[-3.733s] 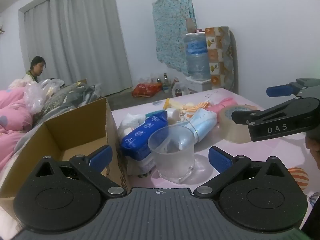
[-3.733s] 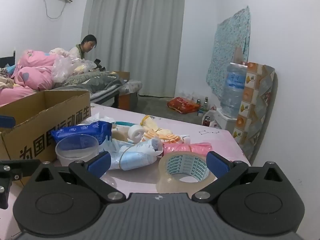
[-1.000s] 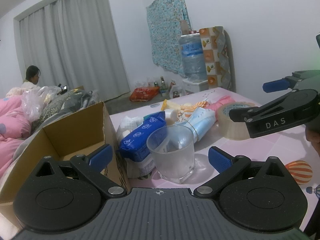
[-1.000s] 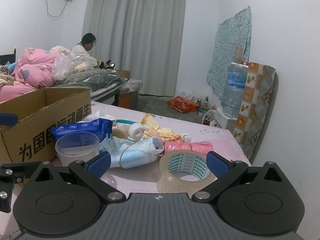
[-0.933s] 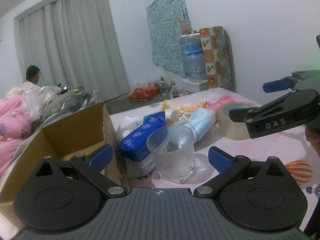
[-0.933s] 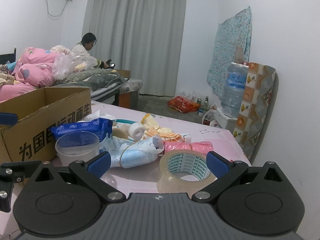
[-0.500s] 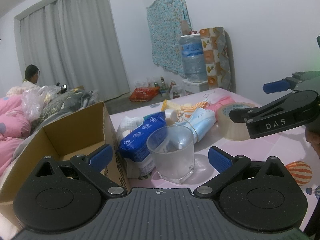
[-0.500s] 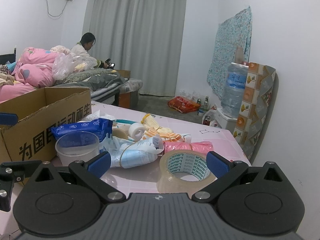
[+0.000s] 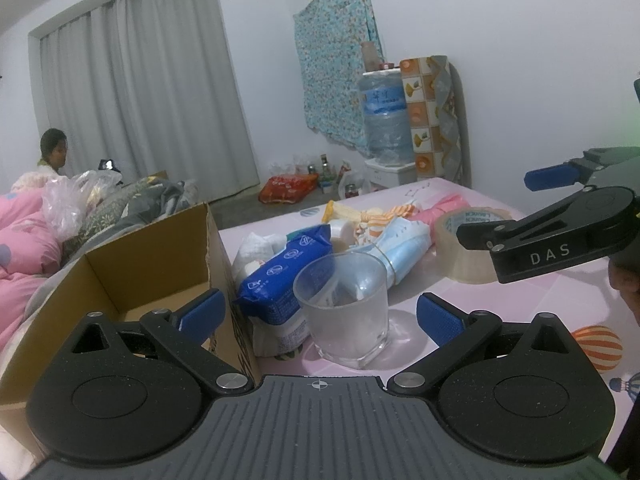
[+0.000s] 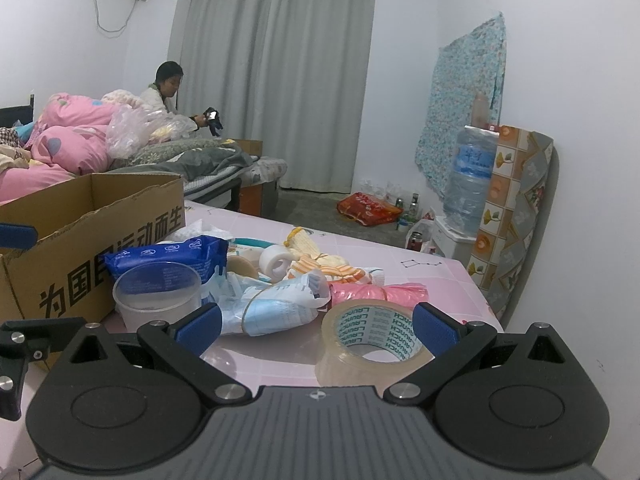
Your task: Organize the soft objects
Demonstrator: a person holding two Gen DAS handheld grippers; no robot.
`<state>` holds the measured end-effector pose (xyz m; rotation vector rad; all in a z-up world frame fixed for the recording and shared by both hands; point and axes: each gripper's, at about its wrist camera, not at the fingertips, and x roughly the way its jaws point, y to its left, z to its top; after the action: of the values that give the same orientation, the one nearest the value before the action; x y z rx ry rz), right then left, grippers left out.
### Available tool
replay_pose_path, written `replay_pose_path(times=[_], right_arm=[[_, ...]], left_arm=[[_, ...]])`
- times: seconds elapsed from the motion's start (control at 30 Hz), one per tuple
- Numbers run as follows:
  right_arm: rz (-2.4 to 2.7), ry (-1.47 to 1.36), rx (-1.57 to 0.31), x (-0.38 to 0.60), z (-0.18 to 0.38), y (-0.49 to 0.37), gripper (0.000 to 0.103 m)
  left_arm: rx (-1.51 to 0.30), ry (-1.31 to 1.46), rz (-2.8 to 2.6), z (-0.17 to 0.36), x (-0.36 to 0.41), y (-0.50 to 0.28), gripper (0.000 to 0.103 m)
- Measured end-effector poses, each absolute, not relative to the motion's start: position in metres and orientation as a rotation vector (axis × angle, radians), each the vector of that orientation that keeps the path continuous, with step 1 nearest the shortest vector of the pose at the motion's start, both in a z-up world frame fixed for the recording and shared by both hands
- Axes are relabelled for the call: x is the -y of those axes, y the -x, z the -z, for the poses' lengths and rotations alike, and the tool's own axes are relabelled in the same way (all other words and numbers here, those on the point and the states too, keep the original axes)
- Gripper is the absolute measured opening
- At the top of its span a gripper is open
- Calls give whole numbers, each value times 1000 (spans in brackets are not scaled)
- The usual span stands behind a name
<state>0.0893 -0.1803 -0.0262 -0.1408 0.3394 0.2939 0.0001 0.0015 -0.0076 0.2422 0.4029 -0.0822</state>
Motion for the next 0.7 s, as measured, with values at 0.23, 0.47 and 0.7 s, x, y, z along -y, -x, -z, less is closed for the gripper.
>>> replay_pose_path(times=[0.23, 0.47, 0.7], right_arm=[[-293, 143, -340, 180, 26, -89, 49], [-291, 145, -340, 179, 27, -89, 49], [-296, 151, -341, 178, 27, -89, 49]], left_arm=[[-402, -247, 82, 7, -1, 0, 102], [-402, -246, 83, 7, -1, 0, 102], [-402, -246, 82, 7, -1, 0, 102]])
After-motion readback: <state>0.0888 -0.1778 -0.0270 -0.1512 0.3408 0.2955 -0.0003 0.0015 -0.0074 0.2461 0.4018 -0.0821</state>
